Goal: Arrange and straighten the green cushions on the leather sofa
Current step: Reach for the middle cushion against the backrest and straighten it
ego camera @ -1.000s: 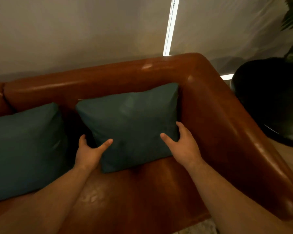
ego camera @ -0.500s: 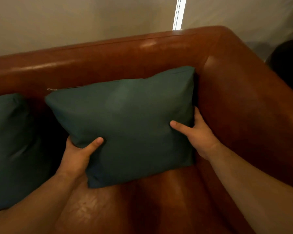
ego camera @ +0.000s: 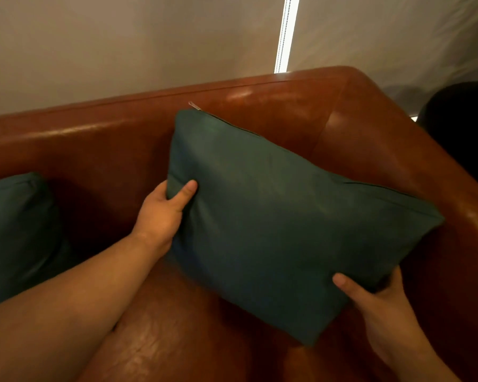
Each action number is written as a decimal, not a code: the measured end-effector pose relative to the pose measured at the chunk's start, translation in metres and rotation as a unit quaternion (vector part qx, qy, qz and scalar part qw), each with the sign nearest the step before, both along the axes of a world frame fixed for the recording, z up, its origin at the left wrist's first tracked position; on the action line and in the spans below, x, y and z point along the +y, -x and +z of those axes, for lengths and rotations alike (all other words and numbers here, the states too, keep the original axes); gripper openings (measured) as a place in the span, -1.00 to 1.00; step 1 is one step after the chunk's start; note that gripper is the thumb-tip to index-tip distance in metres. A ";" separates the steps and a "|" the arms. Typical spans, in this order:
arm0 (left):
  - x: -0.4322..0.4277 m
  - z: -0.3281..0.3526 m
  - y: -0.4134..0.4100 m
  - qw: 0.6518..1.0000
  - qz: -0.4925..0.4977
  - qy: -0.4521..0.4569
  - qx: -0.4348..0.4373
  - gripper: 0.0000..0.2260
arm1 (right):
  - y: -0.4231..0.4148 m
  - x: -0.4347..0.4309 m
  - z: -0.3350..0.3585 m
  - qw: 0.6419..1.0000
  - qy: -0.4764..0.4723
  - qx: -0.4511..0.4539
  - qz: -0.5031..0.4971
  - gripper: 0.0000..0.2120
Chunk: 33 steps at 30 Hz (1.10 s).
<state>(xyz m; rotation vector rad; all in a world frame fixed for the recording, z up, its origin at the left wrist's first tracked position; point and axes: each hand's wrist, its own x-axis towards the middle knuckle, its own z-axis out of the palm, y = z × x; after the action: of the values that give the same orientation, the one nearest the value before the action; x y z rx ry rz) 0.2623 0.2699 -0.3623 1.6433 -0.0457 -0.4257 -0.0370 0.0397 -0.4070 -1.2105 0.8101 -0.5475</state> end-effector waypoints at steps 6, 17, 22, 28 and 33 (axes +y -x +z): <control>-0.017 -0.019 -0.003 0.998 0.016 -0.049 -0.019 -0.63 | -0.011 0.014 -0.005 0.993 0.067 0.073 -0.067 -0.16; -0.003 -0.004 -0.009 0.955 0.043 -0.258 -0.138 -0.46 | -0.032 0.100 0.027 0.795 0.588 0.143 0.042 -0.83; 0.003 -0.002 -0.001 0.955 -0.039 -0.223 -0.193 -0.48 | -0.113 0.105 0.037 0.552 0.762 0.076 0.332 -0.66; 0.017 -0.001 0.004 0.919 -0.181 -0.267 -0.226 -0.22 | -0.145 0.075 0.036 0.450 0.772 0.222 0.390 -0.23; 0.024 0.004 0.001 0.875 -0.229 -0.354 -0.239 -0.17 | -0.146 0.082 0.033 0.447 0.793 0.198 0.363 -0.21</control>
<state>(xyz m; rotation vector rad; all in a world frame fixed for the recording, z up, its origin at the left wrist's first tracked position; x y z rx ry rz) 0.2614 0.2940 -0.3587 2.4474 -0.7422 -0.4028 0.1093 0.1216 -0.3742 -3.3217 -0.3018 -0.1120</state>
